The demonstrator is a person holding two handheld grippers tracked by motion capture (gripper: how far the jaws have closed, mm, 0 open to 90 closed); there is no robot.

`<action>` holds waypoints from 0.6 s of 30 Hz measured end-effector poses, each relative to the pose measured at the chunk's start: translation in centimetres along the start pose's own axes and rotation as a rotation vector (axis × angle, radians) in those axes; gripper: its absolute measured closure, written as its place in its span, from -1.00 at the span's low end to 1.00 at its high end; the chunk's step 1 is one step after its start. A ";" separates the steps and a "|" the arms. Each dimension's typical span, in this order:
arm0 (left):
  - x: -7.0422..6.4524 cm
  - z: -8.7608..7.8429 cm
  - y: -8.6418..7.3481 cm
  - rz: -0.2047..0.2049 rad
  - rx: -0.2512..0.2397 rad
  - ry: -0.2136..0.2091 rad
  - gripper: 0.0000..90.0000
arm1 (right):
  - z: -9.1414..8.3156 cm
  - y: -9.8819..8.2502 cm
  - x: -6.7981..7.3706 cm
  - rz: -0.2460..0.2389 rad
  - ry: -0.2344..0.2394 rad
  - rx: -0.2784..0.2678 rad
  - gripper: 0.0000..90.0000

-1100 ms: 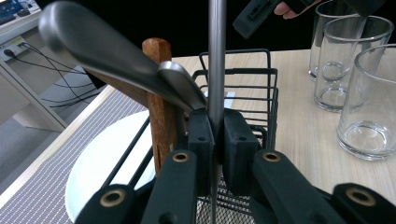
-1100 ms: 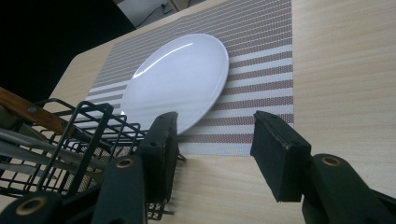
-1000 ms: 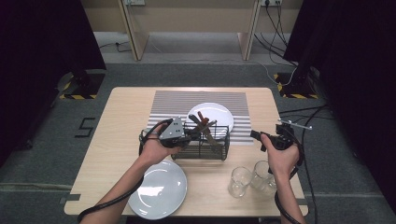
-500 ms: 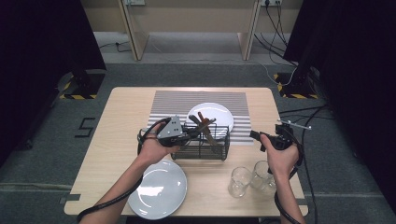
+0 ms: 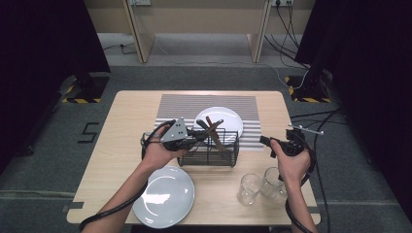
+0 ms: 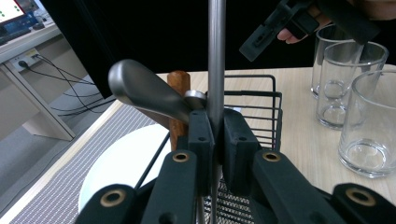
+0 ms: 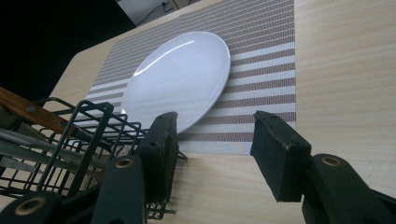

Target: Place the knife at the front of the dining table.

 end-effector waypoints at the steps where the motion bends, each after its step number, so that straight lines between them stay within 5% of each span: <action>1: 0.0 0.0 0.0 0.001 0.001 0.000 0.85 | 0.0 0.0 0.0 0.001 0.000 0.000 0.12; 18: 0.2 -0.1 0.8 -0.002 -0.032 0.003 0.85 | 0.0 0.0 0.0 0.002 0.000 0.001 0.12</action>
Point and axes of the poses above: each handheld gripper's, and its own axes: z roughly forward along the jaws, y roughly out of its top, x roughly to its left, the point moved 10 cm from there along z, roughly forward along the jaws, and after that the axes turned 5 degrees about z, right-handed, at the moved point
